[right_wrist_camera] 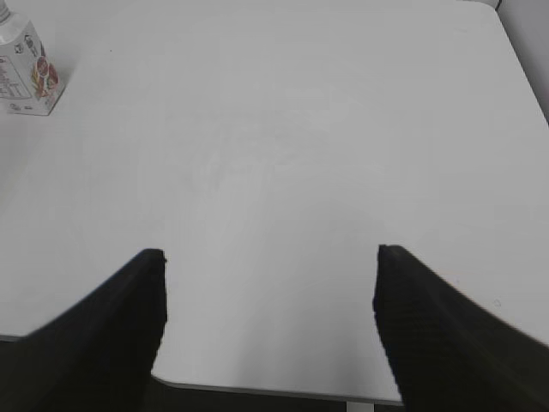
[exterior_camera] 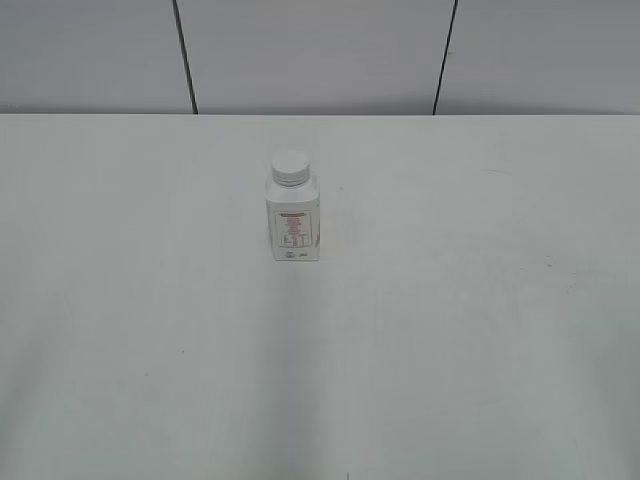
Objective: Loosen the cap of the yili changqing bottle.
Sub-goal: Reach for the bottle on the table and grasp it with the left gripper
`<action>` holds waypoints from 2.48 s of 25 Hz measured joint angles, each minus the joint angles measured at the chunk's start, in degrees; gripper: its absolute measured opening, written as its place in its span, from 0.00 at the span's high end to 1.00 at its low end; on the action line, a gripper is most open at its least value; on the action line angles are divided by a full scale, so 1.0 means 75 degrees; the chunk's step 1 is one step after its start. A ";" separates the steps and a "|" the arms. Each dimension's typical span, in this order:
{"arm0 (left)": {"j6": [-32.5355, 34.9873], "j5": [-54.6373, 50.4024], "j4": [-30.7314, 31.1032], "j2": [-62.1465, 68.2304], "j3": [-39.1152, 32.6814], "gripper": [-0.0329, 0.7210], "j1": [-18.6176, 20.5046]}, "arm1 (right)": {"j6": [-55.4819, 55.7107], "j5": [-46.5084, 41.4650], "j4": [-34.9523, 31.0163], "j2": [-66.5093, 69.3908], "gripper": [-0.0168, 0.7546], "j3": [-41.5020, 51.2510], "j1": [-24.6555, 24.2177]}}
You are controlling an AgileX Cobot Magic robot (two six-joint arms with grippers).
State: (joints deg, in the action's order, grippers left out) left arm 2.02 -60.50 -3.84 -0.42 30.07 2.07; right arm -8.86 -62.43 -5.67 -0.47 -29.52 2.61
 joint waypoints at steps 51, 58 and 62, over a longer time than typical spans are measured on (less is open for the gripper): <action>0.0000 0.5241 0.0268 0.0050 -0.0842 0.25 0.0000 | 0.0003 0.0000 0.0000 0.0000 0.21 0.0000 0.0000; 0.0000 0.6757 0.0427 0.1388 -0.1453 0.25 0.0000 | 0.0003 0.0000 0.0000 0.0000 0.21 0.0000 0.0000; 0.0000 0.7659 0.0512 0.2440 -0.1467 0.25 0.0000 | 0.0003 0.0000 0.0000 0.0000 0.21 0.0000 0.0000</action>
State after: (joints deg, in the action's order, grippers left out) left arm 2.02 -3.05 0.00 17.88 19.07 2.07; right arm -8.84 -62.43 -5.67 -0.47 -29.52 2.61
